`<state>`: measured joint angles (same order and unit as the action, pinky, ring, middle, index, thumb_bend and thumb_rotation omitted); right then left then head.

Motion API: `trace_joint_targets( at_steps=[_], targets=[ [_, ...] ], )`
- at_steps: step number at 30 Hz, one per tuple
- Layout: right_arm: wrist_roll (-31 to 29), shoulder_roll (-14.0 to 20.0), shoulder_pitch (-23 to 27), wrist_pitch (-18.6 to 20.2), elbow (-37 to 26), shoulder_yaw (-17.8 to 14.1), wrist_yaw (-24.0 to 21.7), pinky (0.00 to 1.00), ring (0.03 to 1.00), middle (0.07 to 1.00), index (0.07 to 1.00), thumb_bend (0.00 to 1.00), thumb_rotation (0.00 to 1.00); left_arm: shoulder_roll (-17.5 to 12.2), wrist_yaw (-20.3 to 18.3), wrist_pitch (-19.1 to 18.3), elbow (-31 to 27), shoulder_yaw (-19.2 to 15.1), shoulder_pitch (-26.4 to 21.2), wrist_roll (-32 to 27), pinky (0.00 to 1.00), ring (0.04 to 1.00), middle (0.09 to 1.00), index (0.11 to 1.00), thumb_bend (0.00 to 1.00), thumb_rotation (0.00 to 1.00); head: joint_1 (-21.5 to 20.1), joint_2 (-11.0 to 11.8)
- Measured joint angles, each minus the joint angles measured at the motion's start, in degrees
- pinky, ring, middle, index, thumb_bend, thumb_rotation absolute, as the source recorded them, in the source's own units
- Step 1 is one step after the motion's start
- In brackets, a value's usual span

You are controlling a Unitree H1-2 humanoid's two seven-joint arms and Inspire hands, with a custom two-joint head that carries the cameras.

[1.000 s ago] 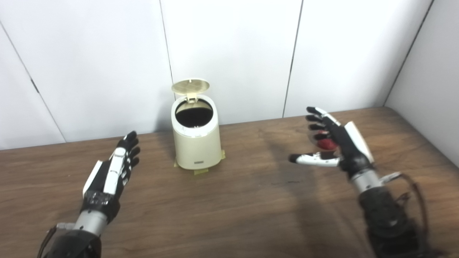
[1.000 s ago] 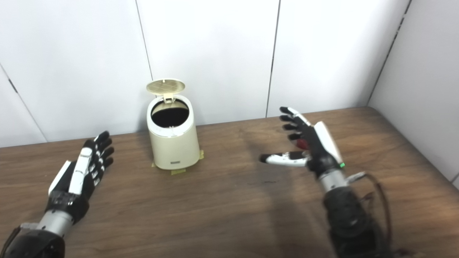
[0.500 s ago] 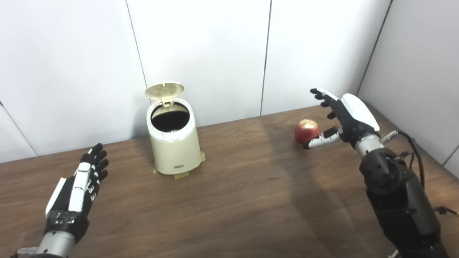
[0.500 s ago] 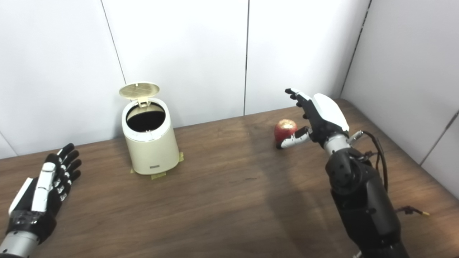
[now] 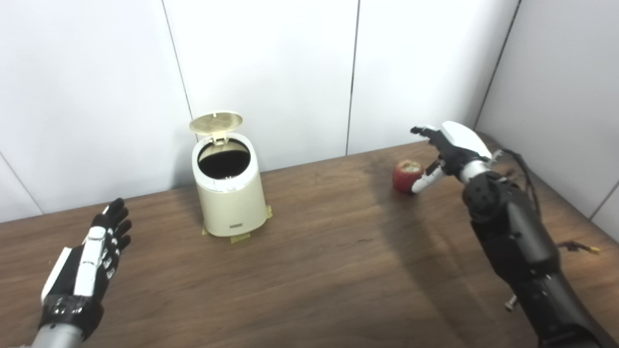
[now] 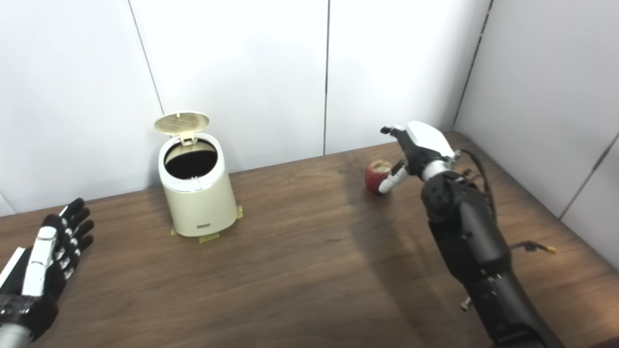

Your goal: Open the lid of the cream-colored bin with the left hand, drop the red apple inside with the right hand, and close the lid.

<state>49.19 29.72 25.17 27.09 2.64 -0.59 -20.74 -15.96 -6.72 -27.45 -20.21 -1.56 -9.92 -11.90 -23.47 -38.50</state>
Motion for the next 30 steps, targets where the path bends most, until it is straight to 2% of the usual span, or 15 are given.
trace_joint_targets(
  at_steps=[4,9,14,17,20,21,25,26,27,28,30],
  targets=[
    [-0.3,0.5,2.4,-0.1,5.3,2.4,0.9,0.78,0.876,0.870,0.842,0.92,0.07,-0.6,1.7,0.0,-0.3,0.7,0.1,-2.3,1.00,0.979,0.985,1.000,0.45,1.00,0.1,0.0],
    [-0.8,1.7,4.5,-0.5,10.5,4.1,2.5,0.73,0.883,0.887,0.835,0.94,0.09,-2.7,5.4,0.0,-1.1,3.0,0.3,-4.6,1.00,0.982,0.986,1.000,0.46,1.00,0.2,-0.3],
    [-1.1,2.3,5.5,-0.5,14.6,6.4,3.3,0.82,0.888,0.890,0.834,0.92,0.13,-5.0,8.8,0.0,-2.4,5.0,0.4,-7.6,1.00,0.978,0.983,1.000,0.45,1.00,0.3,-0.4],
    [-1.2,2.5,5.7,-0.7,16.3,8.1,4.3,0.80,0.856,0.864,0.823,0.94,0.16,-6.4,10.1,0.0,-2.4,6.0,0.5,-10.0,1.00,0.982,0.987,1.000,0.46,1.00,0.3,-0.5],
    [-1.3,2.5,5.9,-1.4,17.9,9.2,6.2,0.74,0.840,0.846,0.807,0.95,0.17,-7.9,11.5,0.0,-2.5,7.0,0.5,-11.1,1.00,0.976,0.983,1.000,0.47,1.00,0.4,-0.5],
    [-1.5,2.5,6.0,-1.7,18.3,9.4,6.7,0.75,0.842,0.842,0.805,0.95,0.17,-8.3,12.2,0.0,-2.7,7.4,0.5,-11.2,1.00,0.972,0.980,1.000,0.47,1.00,0.5,-0.6],
    [-2.6,2.5,6.9,-3.3,21.5,10.4,8.4,0.92,0.857,0.829,0.802,0.93,0.16,-9.8,15.4,0.0,-4.5,9.3,0.5,-13.5,1.00,0.974,0.984,1.000,0.47,1.00,0.7,-0.7],
    [-2.7,2.5,7.1,-3.3,22.0,10.8,8.8,0.92,0.860,0.828,0.799,0.91,0.16,-10.0,16.0,0.0,-4.5,9.6,0.4,-14.2,1.00,0.971,0.983,1.000,0.47,1.00,0.7,-0.8],
    [-2.7,2.6,7.2,-3.3,22.0,11.0,9.3,0.86,0.860,0.829,0.797,0.91,0.16,-10.1,16.4,0.0,-4.5,9.8,0.4,-14.7,1.00,0.969,0.982,1.000,0.47,1.00,0.7,-0.8],
    [-2.7,2.6,7.2,-3.2,22.0,11.2,9.6,0.75,0.846,0.828,0.791,0.89,0.15,-10.3,17.1,0.0,-4.5,10.2,0.4,-15.0,1.00,0.972,0.983,1.000,0.47,1.00,0.8,-0.8],
    [-3.1,2.6,7.1,-3.1,22.0,11.2,9.8,0.71,0.833,0.824,0.786,0.89,0.15,-10.8,17.5,0.0,-4.5,10.8,0.4,-15.6,1.00,0.972,0.983,1.000,0.47,1.00,0.8,-0.8]
  ],
)
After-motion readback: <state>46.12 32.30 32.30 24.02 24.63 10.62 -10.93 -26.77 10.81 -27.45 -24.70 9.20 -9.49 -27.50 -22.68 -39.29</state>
